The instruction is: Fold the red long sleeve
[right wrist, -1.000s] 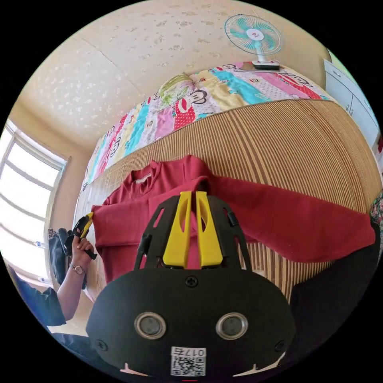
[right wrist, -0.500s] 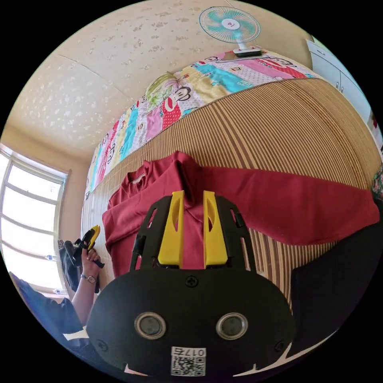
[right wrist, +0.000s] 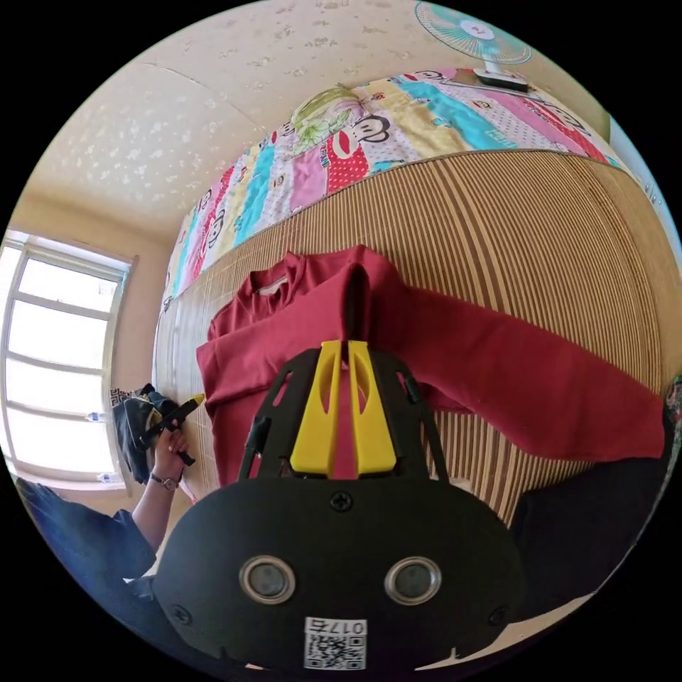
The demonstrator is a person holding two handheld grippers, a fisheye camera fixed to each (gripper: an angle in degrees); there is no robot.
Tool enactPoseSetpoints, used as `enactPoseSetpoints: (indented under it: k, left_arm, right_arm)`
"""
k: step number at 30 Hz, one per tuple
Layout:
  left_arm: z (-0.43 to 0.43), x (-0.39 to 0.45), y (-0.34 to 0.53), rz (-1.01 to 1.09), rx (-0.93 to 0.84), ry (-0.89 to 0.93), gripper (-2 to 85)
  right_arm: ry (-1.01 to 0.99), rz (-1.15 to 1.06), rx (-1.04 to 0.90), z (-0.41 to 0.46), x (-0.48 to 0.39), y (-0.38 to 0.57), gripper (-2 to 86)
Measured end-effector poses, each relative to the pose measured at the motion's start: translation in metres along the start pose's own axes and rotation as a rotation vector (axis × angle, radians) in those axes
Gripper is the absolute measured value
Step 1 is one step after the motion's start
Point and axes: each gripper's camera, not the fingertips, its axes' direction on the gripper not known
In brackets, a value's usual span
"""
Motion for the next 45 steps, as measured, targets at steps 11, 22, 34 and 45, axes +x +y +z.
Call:
enactPoseSetpoints:
  k: [11,22,34,45]
  left_arm:
    - [-0.029,0.007,0.028,-0.071,0.102,0.032,4.0]
    - [-0.027,0.044,0.035,-0.074,0.094,0.023,5.1]
    - [-0.064,0.019,0.034,-0.084,0.154,0.050,5.1]
    - [-0.097,0.007,0.033,-0.076,0.351,0.474,8.1]
  right_arm:
    - [0.049,0.607,0.104,-0.098,0.222,0.063,9.5]
    - [0.308,0.890,0.232,-0.148,0.345,0.043,10.1]
    - [0.630,0.330,0.569,-0.160,0.163,-0.036,3.3]
    - [-0.270,-0.432,0.743,-0.077,-0.213,0.049,3.4]
